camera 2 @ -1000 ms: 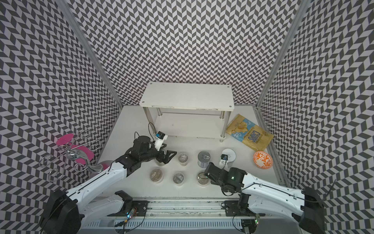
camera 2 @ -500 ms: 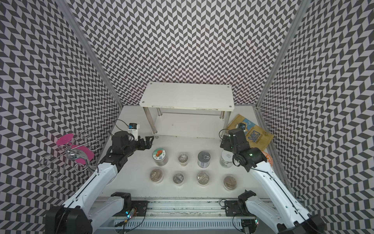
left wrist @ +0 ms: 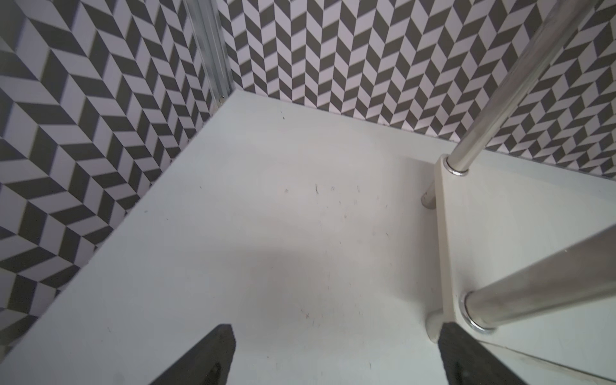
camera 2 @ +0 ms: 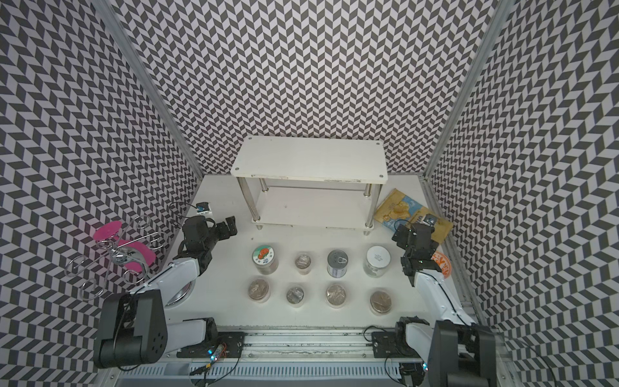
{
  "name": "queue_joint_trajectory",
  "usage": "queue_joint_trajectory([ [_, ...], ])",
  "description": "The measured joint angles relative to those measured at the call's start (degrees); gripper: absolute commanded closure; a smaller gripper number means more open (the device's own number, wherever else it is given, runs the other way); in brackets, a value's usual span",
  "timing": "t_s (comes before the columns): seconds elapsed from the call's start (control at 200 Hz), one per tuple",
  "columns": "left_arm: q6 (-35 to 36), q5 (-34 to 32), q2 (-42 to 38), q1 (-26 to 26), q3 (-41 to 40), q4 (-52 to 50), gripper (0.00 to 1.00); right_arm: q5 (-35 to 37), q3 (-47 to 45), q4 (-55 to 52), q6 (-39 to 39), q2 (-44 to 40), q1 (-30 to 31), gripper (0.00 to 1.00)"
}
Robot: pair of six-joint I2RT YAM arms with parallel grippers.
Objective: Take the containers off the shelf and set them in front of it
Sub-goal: Reset both arms
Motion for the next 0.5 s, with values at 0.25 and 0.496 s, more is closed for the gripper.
queue_joint_trajectory([
  [0.25,3.5,-3.8,7.9,0.1,-3.8,15.6,0.00,-7.0,-6.1,26.6,-5.6,7.8,-0.7,0.01],
  [0.496,4.9,-4.6,8.6,0.1,-6.8,23.2,0.00,-10.5,-10.5,40.5,-8.2,11.8,0.0,0.00],
])
